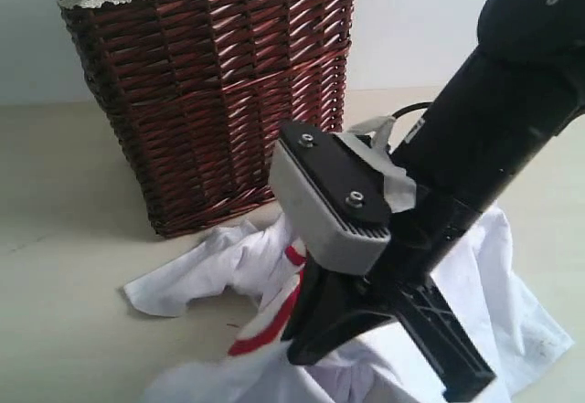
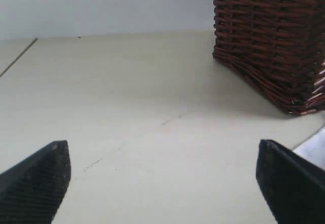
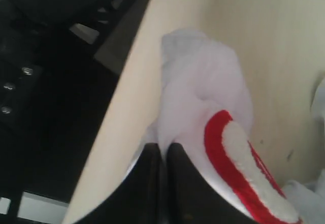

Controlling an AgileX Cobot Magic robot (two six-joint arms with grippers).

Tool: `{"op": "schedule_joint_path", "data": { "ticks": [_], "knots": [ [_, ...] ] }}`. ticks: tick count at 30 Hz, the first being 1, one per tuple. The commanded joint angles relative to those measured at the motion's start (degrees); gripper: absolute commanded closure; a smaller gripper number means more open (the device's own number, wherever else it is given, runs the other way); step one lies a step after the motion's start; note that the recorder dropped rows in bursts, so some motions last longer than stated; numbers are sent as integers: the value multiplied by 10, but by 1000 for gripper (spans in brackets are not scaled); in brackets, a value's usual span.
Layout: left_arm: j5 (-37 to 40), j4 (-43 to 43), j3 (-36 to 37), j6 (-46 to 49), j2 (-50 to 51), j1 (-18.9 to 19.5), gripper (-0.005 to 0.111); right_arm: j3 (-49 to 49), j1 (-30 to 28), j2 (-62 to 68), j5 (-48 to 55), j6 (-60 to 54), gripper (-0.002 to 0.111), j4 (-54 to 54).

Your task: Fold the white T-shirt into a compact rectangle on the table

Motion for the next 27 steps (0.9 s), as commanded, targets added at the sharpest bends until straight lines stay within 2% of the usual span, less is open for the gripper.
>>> {"op": "schedule_joint_path", "data": {
  "ticks": [1,5,7,10,13,17,20,23,27],
  "knots": [
    [-3,-4,0,-2,-3,2,12,19,5,-20,38,17,108,-4],
    [-3,-4,0,-2,-3,2,12,55,7,-9,38,1,105,28],
    [-3,-4,0,-2,-3,2,12,77,7,-6,38,1,94,33],
    [-3,-4,0,-2,-3,2,12,105,7,-6,38,-2,66,33],
    [-3,-4,0,-2,-3,2,12,114,7,-8,38,-2,50,33],
    [-3,-4,0,-2,-3,2,12,108,7,-48,34,20,49,24],
    [-3,-4,0,-2,-3,2,12,87,-13,-97,-15,72,49,-30],
    [-3,-4,0,-2,-3,2,12,75,-81,-134,-57,153,49,-110],
    [-3,-4,0,-2,-3,2,12,84,-212,-138,-59,216,49,-220]
  ]
}}
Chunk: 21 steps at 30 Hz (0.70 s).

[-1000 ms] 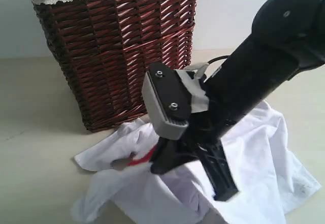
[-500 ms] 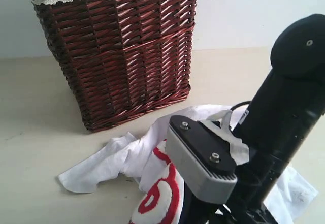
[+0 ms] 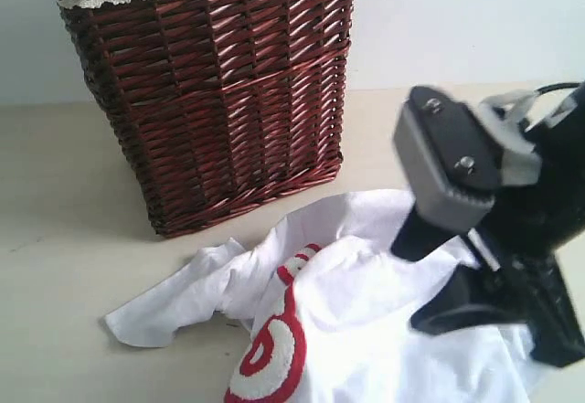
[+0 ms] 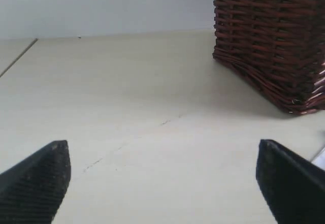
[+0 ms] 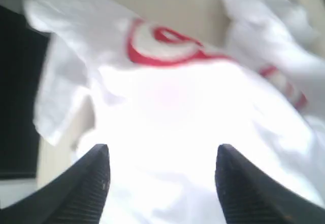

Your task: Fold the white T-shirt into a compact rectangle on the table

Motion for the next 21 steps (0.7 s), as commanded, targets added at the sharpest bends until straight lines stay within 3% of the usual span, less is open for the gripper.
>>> {"op": "schedule_joint_path", "data": {
  "ticks": [1,4,8,21],
  "knots": [
    [-3,-4,0,-2,-3,2,12,17,-140,1,-6,69,49,-121],
    [-3,-4,0,-2,-3,2,12,59,-210,22,-7,54,49,-124],
    [-3,-4,0,-2,-3,2,12,95,-254,57,-37,39,49,-106],
    [-3,-4,0,-2,-3,2,12,111,-264,182,-185,39,49,-88]
  ]
}}
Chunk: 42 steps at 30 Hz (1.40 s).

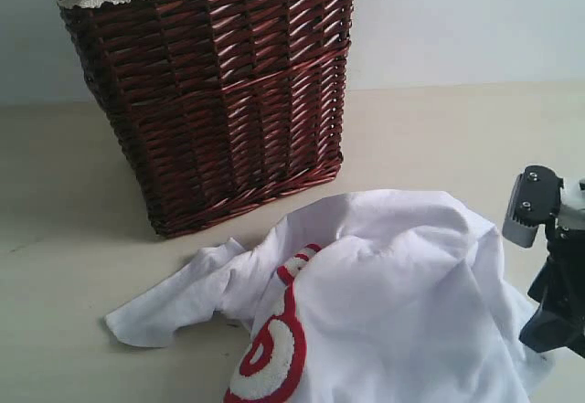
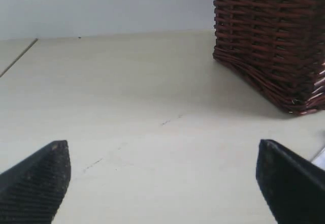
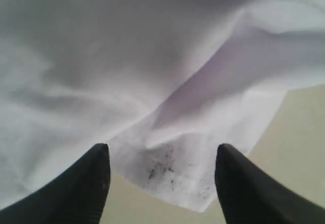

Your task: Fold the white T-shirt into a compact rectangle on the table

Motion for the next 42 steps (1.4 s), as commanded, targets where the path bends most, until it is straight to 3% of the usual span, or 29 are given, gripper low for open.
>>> {"op": "schedule_joint_path", "data": {
  "ticks": [1,9,11,20,33,35,37,42],
  "knots": [
    [-3,-4,0,-2,-3,2,12,5,-4,40,-45,-4,49,6],
    [-3,-4,0,-2,-3,2,12,5,-4,90,-65,2,49,6],
    [-3,-4,0,-2,-3,2,12,5,-4,95,-84,9,54,2],
    [-3,-4,0,-2,-3,2,12,5,-4,96,-151,47,106,-73],
    [-3,-4,0,-2,-3,2,12,-50,-4,-6,-347,80,108,-184],
    [-3,-4,0,-2,-3,2,12,-52,-4,0,-352,80,106,-198],
    [-3,-4,0,-2,-3,2,12,-52,-4,7,-353,80,95,-198],
    [-3,-4,0,-2,-3,2,12,-52,-4,16,-367,121,46,-198]
  ]
}}
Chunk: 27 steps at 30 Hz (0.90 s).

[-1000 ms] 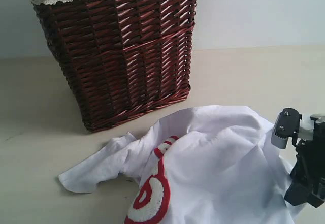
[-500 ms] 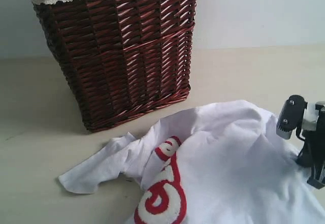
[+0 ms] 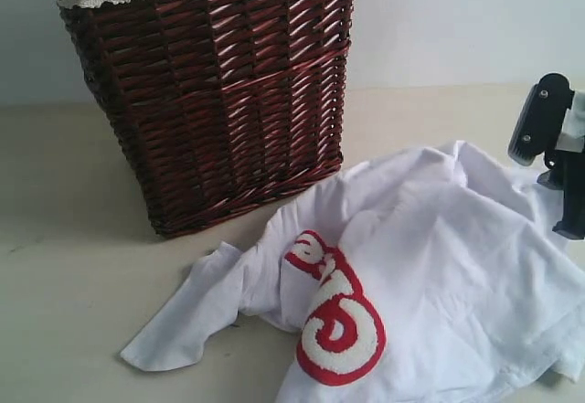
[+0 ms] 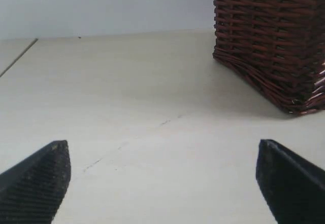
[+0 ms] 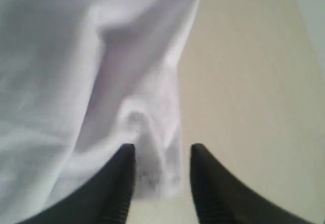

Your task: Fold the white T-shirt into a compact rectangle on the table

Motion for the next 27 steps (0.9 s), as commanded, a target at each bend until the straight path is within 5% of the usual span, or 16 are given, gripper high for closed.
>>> {"op": "schedule_joint_path", "data": {
  "ticks": [1,6,12,19,24,27],
  "knots": [
    [-3,-4,0,-2,-3,2,12,-3,-4,4,-24,49,39,-4],
    [-3,-4,0,-2,-3,2,12,-3,-3,-49,42,51,39,5],
    [-3,-4,0,-2,-3,2,12,28,-3,-76,397,-252,49,26],
    [-3,-4,0,-2,-3,2,12,134,-3,-58,211,-423,49,166],
    [-3,-4,0,-2,-3,2,12,151,-3,-28,166,-431,50,177],
    [-3,-4,0,-2,-3,2,12,151,-3,-22,122,-431,60,218]
  ]
}}
